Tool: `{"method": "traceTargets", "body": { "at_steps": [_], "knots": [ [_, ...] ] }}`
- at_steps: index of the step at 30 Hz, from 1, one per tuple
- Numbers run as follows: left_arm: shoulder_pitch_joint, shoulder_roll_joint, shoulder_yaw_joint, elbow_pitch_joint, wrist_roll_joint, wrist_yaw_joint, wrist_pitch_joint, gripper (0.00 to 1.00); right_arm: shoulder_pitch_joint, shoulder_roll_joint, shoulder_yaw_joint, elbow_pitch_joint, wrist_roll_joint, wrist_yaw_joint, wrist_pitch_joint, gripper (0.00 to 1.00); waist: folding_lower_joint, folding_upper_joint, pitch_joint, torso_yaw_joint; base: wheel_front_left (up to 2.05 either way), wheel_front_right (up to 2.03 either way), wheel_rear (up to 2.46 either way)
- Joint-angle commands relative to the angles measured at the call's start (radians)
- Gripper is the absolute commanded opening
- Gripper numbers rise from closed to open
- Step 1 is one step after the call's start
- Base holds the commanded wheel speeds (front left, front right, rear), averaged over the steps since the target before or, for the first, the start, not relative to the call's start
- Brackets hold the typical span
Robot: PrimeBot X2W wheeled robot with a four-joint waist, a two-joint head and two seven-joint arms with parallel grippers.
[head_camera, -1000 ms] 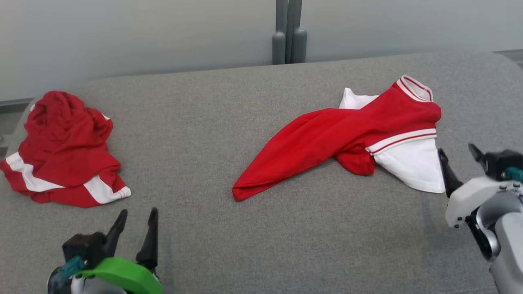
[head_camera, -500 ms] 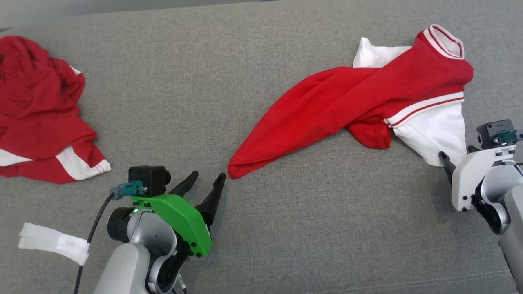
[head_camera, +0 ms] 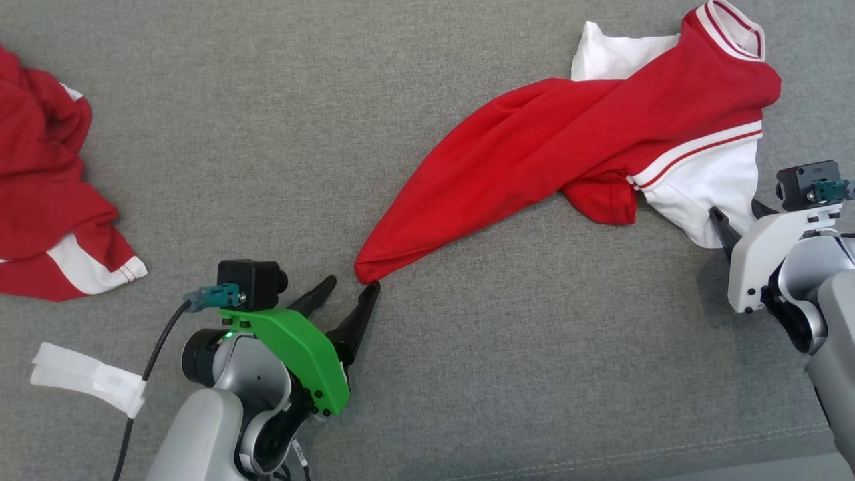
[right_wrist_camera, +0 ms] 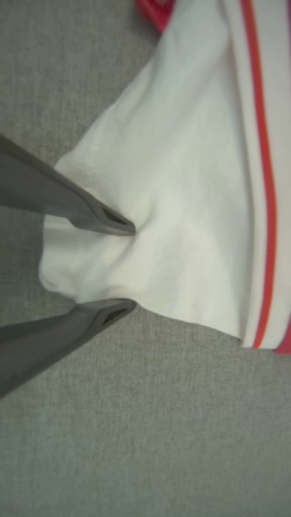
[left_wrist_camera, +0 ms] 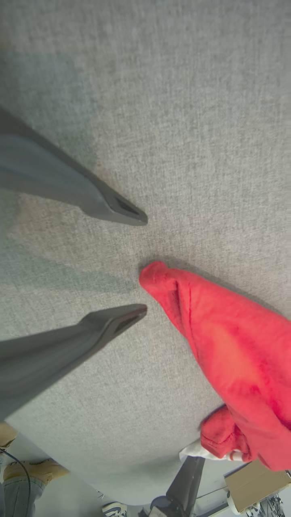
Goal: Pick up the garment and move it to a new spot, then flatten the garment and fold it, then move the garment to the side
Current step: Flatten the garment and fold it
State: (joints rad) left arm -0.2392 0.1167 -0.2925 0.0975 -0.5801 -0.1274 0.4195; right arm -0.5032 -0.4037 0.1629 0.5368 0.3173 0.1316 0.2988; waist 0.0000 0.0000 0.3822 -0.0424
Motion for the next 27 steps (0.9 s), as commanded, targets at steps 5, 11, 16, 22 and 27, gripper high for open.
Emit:
{"method": "traceTargets", "body": {
  "at_steps": [5,11,16,22,27],
  "knots": [
    [-0.036,0.003,-0.006,0.011,-0.011,-0.003,-0.014,1.00,0.027,0.008,0.027,0.047,0.023,-0.002,0.028,0.61,0.0000,0.0000,0.008,-0.011,0.00,0.00,0.00],
    [-0.067,-0.004,-0.026,0.057,-0.014,-0.003,-0.013,1.00,0.016,0.007,0.037,0.048,0.030,-0.002,0.029,0.47,0.0000,0.0000,0.021,-0.022,0.00,0.00,0.00],
    [-0.116,0.012,-0.065,0.079,-0.002,-0.004,-0.055,0.00,0.017,0.026,0.094,0.007,0.131,0.001,0.036,0.00,0.0000,0.0000,0.031,-0.031,0.00,0.00,0.00],
    [-0.175,0.113,-0.080,-0.054,-0.030,-0.004,-0.007,0.00,-0.058,-0.033,0.020,-0.200,0.366,-0.001,0.026,0.00,0.0000,0.0000,0.042,-0.039,0.00,0.00,0.00],
    [-0.261,0.246,-0.032,-0.241,-0.060,-0.004,0.120,0.00,-0.126,-0.103,-0.078,-0.402,0.499,-0.001,0.109,0.00,0.0000,0.0000,0.042,-0.044,0.00,0.00,0.00]
  ]
}}
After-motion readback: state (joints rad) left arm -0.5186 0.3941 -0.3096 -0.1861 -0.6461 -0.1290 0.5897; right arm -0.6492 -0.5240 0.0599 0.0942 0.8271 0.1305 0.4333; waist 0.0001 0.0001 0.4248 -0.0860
